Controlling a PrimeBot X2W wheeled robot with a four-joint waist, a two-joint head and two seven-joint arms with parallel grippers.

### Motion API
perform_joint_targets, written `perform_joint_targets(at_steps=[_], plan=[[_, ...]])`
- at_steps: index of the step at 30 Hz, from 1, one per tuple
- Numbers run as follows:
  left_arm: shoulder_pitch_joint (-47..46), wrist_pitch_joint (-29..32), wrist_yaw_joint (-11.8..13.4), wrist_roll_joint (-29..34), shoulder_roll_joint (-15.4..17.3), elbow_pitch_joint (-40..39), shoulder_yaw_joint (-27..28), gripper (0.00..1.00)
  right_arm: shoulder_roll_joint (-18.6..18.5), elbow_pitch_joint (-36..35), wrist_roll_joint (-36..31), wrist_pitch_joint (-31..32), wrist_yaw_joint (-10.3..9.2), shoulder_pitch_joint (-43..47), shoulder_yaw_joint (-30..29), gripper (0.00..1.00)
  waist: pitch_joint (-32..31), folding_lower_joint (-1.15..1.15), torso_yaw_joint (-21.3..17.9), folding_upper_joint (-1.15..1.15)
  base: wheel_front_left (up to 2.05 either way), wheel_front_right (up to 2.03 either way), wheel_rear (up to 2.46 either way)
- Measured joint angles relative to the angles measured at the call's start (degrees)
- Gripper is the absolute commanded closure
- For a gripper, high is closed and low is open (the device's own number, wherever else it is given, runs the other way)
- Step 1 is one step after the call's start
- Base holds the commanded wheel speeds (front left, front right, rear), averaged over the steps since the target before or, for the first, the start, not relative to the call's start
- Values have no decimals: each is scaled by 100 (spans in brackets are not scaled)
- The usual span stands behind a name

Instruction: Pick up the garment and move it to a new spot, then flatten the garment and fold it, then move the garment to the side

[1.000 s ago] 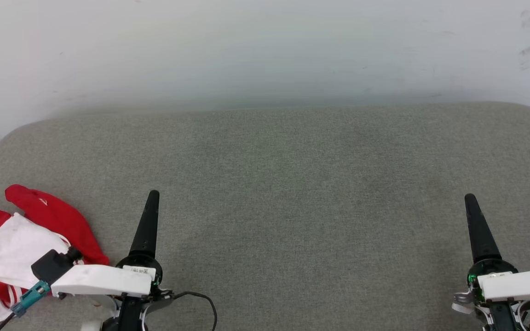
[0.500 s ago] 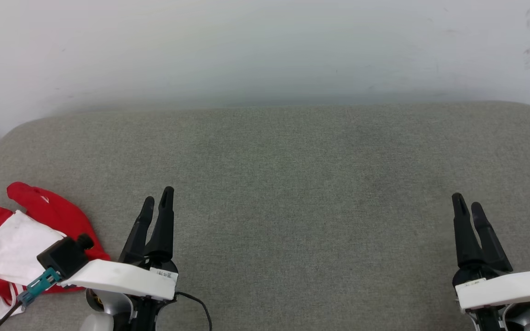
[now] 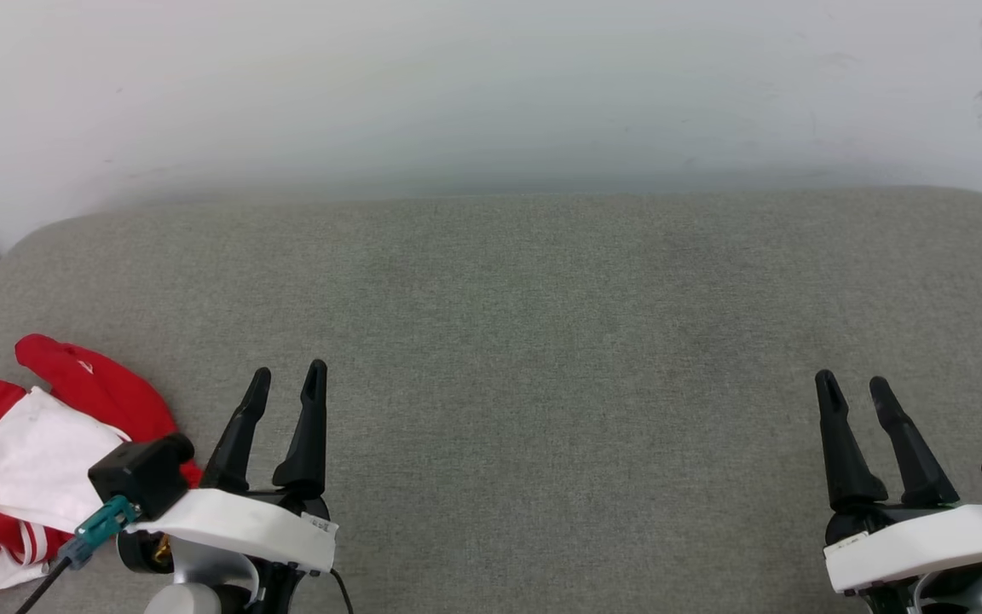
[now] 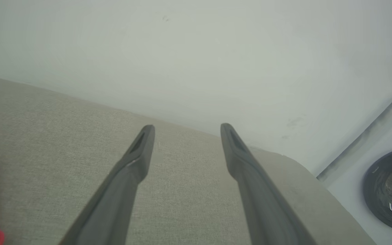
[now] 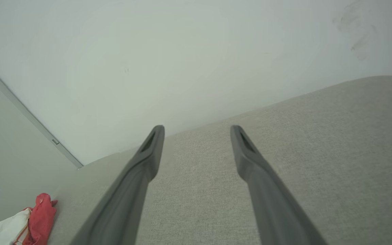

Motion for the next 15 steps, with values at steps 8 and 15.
perform_joint_targets(at_steps=[8,15], plan=[[26,-127,101,681,104,22,-101,0,14,-201,-706,140,1,81,-140,0,-13,0,29,0,0,0,0],[47,-227,177,1095,189,71,-169,0,23,-363,-1132,238,1,152,-196,0,-16,0,34,0,0,0,0]])
